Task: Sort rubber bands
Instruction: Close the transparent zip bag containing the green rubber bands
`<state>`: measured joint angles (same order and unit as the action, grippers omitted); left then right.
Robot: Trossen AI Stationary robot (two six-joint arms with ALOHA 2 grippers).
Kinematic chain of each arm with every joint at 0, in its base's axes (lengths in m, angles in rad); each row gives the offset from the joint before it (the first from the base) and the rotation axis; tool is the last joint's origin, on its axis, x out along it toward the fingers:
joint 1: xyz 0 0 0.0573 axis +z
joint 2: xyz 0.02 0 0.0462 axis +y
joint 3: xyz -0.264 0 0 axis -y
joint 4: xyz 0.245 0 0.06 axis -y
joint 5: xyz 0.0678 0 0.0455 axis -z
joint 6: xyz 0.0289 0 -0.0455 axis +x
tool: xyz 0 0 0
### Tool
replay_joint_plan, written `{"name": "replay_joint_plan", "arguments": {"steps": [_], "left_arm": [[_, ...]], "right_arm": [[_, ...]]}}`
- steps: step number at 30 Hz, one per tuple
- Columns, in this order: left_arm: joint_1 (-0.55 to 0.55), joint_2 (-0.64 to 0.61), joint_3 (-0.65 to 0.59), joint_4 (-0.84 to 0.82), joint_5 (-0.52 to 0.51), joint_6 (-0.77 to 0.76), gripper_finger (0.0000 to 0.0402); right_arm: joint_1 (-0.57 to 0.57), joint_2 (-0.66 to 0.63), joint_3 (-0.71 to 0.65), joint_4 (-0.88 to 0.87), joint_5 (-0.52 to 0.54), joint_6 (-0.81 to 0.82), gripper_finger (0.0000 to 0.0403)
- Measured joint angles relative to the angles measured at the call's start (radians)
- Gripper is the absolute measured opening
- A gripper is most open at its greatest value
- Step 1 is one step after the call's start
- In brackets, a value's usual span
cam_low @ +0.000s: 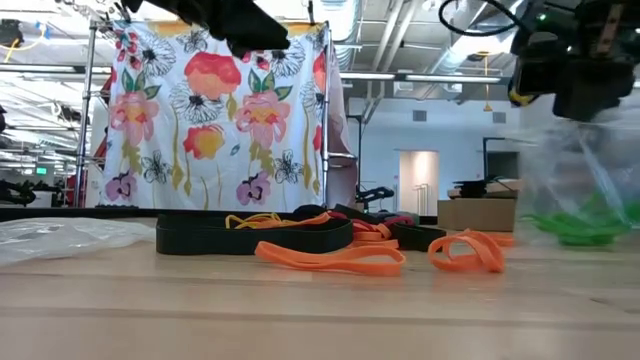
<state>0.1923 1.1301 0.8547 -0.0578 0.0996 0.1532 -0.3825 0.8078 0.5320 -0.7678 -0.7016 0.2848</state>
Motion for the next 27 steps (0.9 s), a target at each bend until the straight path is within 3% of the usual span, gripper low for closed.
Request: {"name": "replay_joint_plan", "arguments": {"steps": [8, 27], "left_arm": [[-0.001, 0.001, 0.0, -0.006, 0.002, -0.015, 0.0148], [0.002, 0.001, 0.0, -0.004, 0.002, -0.007, 0.0148]], "right_arm": [[-0.046, 0.083, 0.024, -0.033, 0.025, -0.048, 0.0], [-0.044, 0.08, 0.03, -0.038, 0.028, -0.058, 0.0]]}}
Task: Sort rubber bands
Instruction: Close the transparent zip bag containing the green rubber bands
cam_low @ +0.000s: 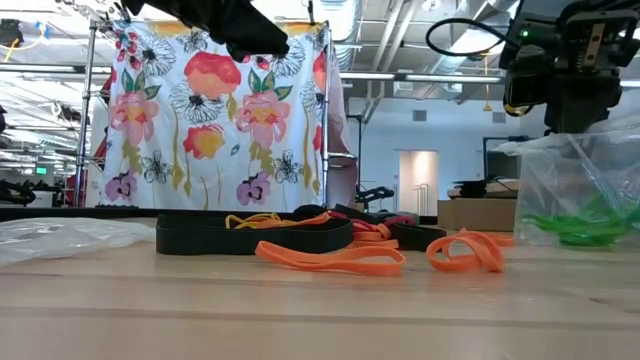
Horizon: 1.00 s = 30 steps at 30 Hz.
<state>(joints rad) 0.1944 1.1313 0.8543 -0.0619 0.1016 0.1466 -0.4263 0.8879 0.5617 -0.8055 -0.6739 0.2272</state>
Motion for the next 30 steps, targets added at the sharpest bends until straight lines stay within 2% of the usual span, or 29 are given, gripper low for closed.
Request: {"name": "replay_joint_plan", "arguments": {"steps": [5, 11, 14, 19, 23, 30], "left_arm": [[0.0, 0.0, 0.0, 0.0, 0.0, -0.01, 0.0148], [0.0, 0.0, 0.0, -0.001, 0.0, -0.011, 0.0148], [0.0, 0.0, 0.0, -0.006, 0.0, -0.011, 0.0148], [0.0, 0.0, 0.0, -0.008, 0.0, 0.009, 0.0148], [0.0, 0.0, 0.0, -0.008, 0.0, 0.025, 0.0148], [0.0, 0.0, 0.0, -0.007, 0.0, 0.024, 0.0148]], "right_arm": [[0.0, 0.0, 0.006, -0.006, 0.001, -0.006, 0.0], [0.012, -0.062, 0.124, -0.091, 0.024, -0.003, 0.0], [0.048, -0.122, 0.174, -0.116, 0.022, 0.076, 0.0], [0.15, -0.186, 0.177, -0.139, 0.002, 0.239, 0.0], [0.213, -0.176, 0.176, -0.139, 0.028, 0.277, 0.0], [0.16, -0.076, 0.175, -0.18, 0.057, 0.158, 0.0]]}}
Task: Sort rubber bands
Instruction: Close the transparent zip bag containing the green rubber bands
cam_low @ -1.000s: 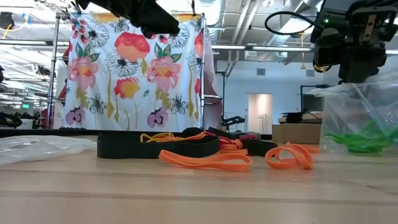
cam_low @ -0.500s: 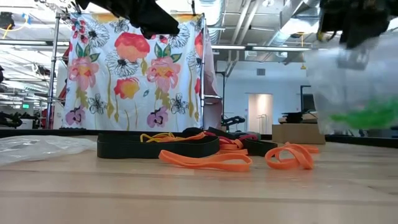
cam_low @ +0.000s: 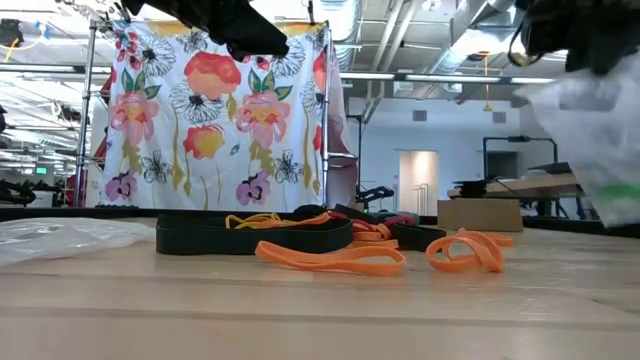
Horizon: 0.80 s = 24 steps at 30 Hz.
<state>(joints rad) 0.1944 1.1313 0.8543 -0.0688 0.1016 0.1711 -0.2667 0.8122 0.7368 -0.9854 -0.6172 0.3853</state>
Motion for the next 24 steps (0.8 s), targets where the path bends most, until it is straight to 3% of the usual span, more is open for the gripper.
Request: {"name": "replay_joint_plan", "arguments": {"steps": [11, 18, 24], "left_arm": [[0.0, 0.0, 0.0, -0.001, 0.0, -0.01, 0.0148], [0.0, 0.0, 0.0, 0.0, 0.0, -0.011, 0.0148], [0.0, 0.0, 0.0, 0.0, 0.0, -0.011, 0.0148]], "right_arm": [[-0.203, 0.187, 0.0, -0.044, 0.155, -0.3, 0.0012], [-0.322, 0.24, 0.0, -0.047, 0.308, -0.323, 0.0026], [-0.359, 0.24, 0.0, -0.047, 0.343, -0.318, 0.008]]}}
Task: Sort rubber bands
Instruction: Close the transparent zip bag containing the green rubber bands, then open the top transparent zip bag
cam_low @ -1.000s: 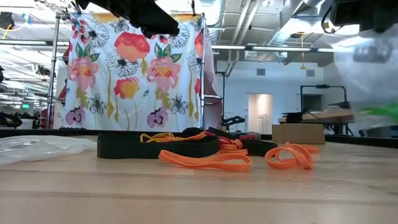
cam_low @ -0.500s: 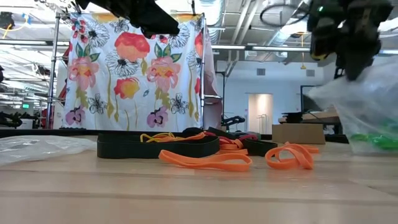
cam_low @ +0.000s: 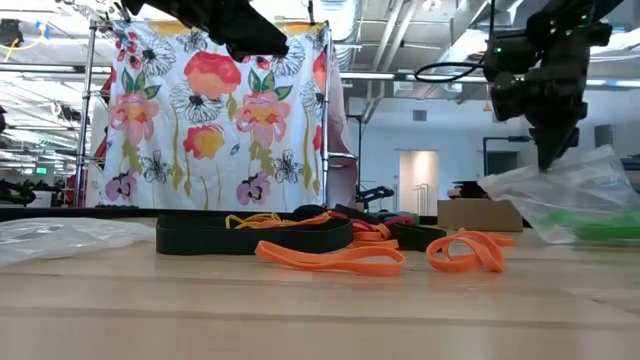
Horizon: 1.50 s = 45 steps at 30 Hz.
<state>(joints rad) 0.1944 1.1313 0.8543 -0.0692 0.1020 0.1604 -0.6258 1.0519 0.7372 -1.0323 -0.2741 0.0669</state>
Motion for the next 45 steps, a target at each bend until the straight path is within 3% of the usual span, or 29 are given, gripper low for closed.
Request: {"name": "replay_joint_plan", "arguments": {"steps": [7, 13, 18, 21, 24, 29, 34, 45], "left_arm": [[0.0, 0.0, 0.0, 0.002, 0.0, 0.005, 0.0148], [0.0, 0.0, 0.0, -0.011, 0.0, 0.01, 0.0148], [-0.018, -0.032, 0.0, -0.245, 0.022, -0.076, 0.0148], [-0.073, -0.035, -0.003, -0.422, 0.048, -0.177, 0.0148], [-0.163, -0.035, -0.044, -0.483, 0.045, -0.298, 0.0148], [-0.3, -0.034, -0.135, -0.556, -0.07, -0.501, 0.0148], [-0.343, -0.034, -0.206, -0.641, -0.2, -0.633, 0.0148], [-0.335, -0.032, -0.349, -0.511, -0.199, -0.643, 0.0148]], "right_arm": [[0.03, 0.0, 0.029, -0.013, 0.072, 0.011, 0.0154], [0.047, 0.0, 0.16, -0.028, 0.129, -0.03, 0.0182], [0.116, -0.003, 0.217, 0.053, 0.047, 0.051, 0.0179], [0.208, -0.004, 0.186, 0.177, 0.016, 0.074, 0.0174], [0.312, 0.004, 0.137, 0.331, 0.046, 0.083, 0.017], [0.468, 0.045, 0.025, 0.719, 0.093, 0.047, 0.0168], [0.559, 0.166, -0.048, 1.062, 0.094, -0.005, 0.0168], [0.6, 0.467, -0.053, 1.316, 0.093, 0.002, 0.0168]]}}
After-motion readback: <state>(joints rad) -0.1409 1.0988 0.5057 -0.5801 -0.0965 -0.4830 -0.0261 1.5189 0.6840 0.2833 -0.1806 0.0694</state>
